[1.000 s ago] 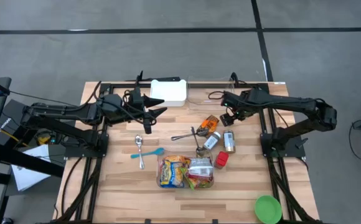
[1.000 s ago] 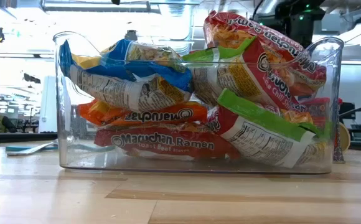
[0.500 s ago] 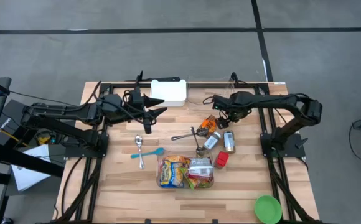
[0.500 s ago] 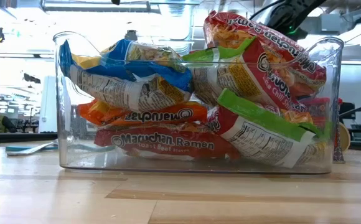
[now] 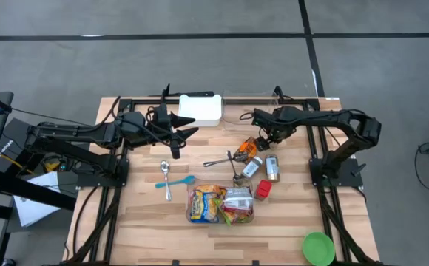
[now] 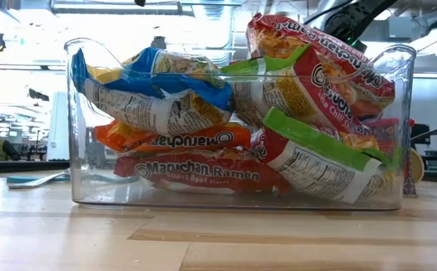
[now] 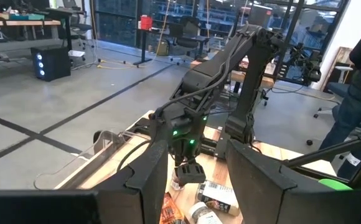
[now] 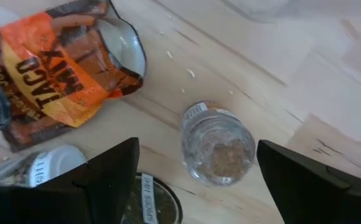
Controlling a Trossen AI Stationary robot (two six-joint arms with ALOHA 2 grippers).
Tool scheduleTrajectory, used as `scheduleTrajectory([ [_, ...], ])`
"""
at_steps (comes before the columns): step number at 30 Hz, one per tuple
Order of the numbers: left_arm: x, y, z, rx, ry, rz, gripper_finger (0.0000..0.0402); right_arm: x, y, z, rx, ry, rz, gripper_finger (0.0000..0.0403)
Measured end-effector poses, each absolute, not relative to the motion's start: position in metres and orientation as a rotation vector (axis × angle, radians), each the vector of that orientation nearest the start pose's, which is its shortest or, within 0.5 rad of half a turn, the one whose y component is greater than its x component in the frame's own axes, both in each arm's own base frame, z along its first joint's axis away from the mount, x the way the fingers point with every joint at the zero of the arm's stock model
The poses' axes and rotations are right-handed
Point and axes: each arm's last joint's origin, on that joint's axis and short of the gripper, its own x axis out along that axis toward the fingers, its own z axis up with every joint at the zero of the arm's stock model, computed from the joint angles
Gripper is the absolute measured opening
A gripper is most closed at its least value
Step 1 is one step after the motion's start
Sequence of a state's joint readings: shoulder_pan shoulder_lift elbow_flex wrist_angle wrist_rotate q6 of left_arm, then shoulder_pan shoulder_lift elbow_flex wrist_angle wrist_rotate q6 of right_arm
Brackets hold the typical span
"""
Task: Pick & Place Food Item
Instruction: Put the brown seasoning into the top transparent bin
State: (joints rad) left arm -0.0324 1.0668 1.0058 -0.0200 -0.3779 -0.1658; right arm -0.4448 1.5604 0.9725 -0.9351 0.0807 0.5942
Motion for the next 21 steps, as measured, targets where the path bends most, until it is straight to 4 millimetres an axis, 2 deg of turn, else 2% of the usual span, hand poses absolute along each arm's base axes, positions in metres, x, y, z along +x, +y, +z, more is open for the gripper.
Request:
scheduleTrajectory([
  [9,0.235,0.003,0.372,-0.147,0.052,0.351,0.0159,0.228,-0.118,0.186,0.749,1.379,-0.869,0.0294],
  [15,0.235,0.003,0.372,-0.147,0.052,0.351,0.0159,0.228,-0.117,0.185,0.748,1.384,-0.869,0.0292],
  [21,0.235,0.003,0.372,-0.147,0.052,0.351,0.0159,0.220,-0.113,0.171,0.747,1.420,-0.872,0.0292],
])
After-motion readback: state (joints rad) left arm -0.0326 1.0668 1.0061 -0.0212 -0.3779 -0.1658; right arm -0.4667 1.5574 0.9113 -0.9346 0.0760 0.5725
